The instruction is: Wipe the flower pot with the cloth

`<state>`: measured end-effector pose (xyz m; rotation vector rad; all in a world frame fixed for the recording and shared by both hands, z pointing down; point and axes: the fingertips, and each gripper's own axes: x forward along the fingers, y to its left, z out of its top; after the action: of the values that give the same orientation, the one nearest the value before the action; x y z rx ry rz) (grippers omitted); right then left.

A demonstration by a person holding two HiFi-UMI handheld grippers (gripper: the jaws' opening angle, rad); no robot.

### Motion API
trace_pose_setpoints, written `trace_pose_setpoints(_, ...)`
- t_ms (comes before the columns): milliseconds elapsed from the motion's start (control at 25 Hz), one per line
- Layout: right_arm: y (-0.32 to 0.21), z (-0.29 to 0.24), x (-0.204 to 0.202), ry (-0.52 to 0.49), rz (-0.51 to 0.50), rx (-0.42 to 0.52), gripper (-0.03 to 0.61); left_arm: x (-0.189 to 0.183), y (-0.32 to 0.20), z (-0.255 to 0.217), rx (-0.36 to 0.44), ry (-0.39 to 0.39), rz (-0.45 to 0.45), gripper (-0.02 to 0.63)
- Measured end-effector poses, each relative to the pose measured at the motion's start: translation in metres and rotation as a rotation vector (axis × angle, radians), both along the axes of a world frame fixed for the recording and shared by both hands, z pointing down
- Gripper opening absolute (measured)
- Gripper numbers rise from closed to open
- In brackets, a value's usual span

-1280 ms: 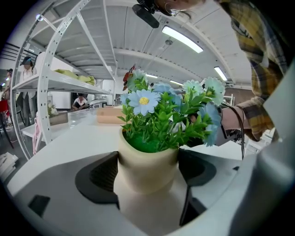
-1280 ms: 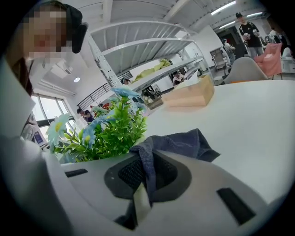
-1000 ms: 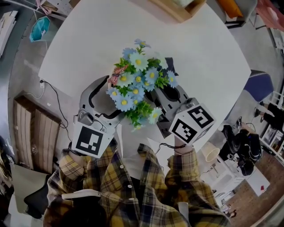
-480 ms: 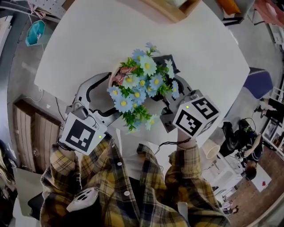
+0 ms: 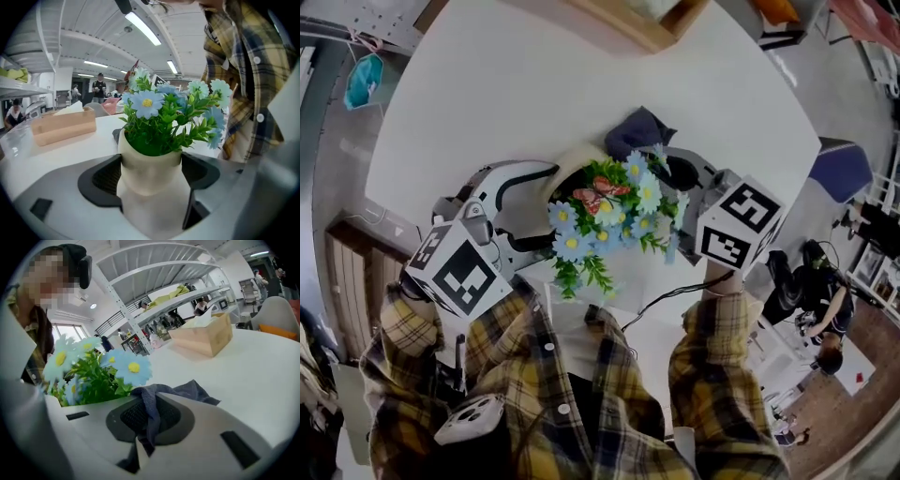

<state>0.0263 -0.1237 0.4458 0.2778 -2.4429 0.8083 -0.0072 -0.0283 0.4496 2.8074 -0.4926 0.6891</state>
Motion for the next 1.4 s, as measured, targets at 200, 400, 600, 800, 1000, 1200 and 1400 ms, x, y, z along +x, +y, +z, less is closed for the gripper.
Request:
trace_pose_setpoints(200,0.001,-0.005,0.012,0.0,-0.163,-0.018,0.014,0.023,0.003,-0.005,0.004,-0.009,0.179,0.397)
trace_pose_setpoints(400,0.006,-0.007,0.015,-0.007,-0.293,-0.046,0.014,0.04,0.009,-0.007,0.008,-0.029,0.33,0.397)
trace_pose_setpoints(600,0.015,-0.001,0.014,-0.018,-0.382,-0.097,0.014,0.059,0.015,-0.004,0.012,-0.039,0.46,0.397)
trace_pose_setpoints(800,0.014,-0.002,0.012,-0.004,-0.39,-0.079,0.014,0.062,0.012,-0.006,-0.004,-0.039,0.463,0.397)
trace_pose_setpoints(1000,0.014,-0.008,0.012,0.009,-0.355,-0.053,0.014,0.044,0.011,-0.01,-0.026,0.001,0.25,0.397)
trace_pose_setpoints(1200,0.013,-0.006,0.015,0.007,-0.32,-0.029,0.014,0.032,0.031,0.001,-0.026,-0.031,-0.03,0.397)
trace_pose_setpoints(1400,0.013,-0.006,0.017,0.0,-0.263,-0.011,0.014,0.041,0.052,0.01,-0.074,-0.083,-0.276,0.396)
